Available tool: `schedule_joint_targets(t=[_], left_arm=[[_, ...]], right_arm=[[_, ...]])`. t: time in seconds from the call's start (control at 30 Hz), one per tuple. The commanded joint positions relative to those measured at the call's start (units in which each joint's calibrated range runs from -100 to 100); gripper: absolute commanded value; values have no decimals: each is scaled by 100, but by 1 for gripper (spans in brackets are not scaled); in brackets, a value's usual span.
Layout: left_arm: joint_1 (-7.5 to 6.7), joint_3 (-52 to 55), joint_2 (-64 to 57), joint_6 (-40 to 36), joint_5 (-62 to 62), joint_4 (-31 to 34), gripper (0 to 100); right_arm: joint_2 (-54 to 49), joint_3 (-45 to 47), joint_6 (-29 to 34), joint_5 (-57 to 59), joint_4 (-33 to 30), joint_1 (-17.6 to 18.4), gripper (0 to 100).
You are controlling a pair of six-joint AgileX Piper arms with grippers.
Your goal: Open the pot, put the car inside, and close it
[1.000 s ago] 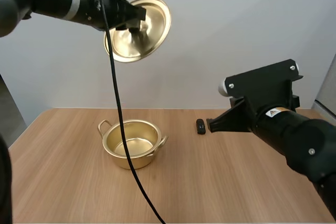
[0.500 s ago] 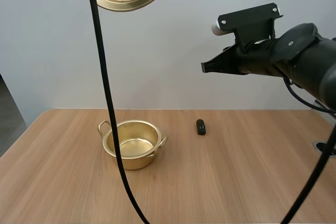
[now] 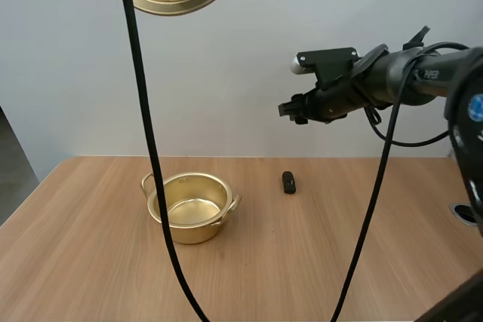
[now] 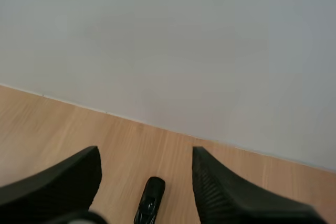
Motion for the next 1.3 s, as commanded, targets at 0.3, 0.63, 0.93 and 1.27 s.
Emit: schedule_joint_targets(t=[0.3, 0.63, 0.93, 1.27], left_arm=[[55, 1, 23, 3, 175, 9, 0], [76, 1, 23, 3, 395, 9, 0], [132, 1, 23, 3, 470, 9, 0], [132, 1, 23, 12, 652, 9, 0]], right_arm=[[1892, -215, 4, 210, -9, 152, 86], [2057, -215, 4, -577, -291, 200, 86], [2758, -215, 4, -732, -480, 216, 80], [2500, -336, 4, -504, -588, 216, 0]])
